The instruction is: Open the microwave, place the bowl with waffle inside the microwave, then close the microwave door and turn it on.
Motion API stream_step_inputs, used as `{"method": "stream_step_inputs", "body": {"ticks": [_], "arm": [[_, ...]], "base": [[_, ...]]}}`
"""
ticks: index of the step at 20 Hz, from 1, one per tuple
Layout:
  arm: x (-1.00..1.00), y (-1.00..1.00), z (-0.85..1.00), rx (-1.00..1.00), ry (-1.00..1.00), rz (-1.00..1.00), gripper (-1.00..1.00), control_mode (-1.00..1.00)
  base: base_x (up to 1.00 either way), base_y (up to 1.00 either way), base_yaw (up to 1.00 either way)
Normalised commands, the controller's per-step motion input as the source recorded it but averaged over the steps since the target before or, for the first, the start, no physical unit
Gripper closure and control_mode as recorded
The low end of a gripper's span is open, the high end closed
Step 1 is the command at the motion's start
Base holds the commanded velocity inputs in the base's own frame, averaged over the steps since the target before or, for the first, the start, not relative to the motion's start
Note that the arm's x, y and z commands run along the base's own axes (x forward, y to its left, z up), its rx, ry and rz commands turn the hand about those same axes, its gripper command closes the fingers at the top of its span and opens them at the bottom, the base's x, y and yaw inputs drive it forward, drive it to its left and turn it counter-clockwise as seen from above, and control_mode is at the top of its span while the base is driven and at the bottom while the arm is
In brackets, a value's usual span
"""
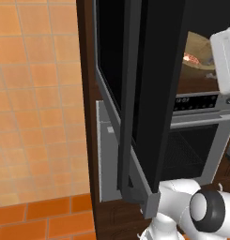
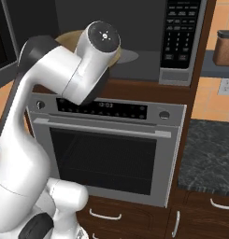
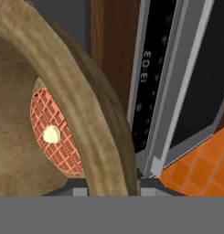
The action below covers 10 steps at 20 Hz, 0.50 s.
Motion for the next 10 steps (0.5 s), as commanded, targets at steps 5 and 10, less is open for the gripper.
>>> {"method": "stream_step_inputs", "body": {"ticks": [5,10], "arm": [[0.55,0.11,0.0,-0.03,-0.12,-0.04,1.0,-1.0],[0.71,0.06,0.0,-0.02,-0.01,-0.13,1.0,-1.0]], "base": [[0.0,0.0,0.0],[0.0,0.0,0.0]]}}
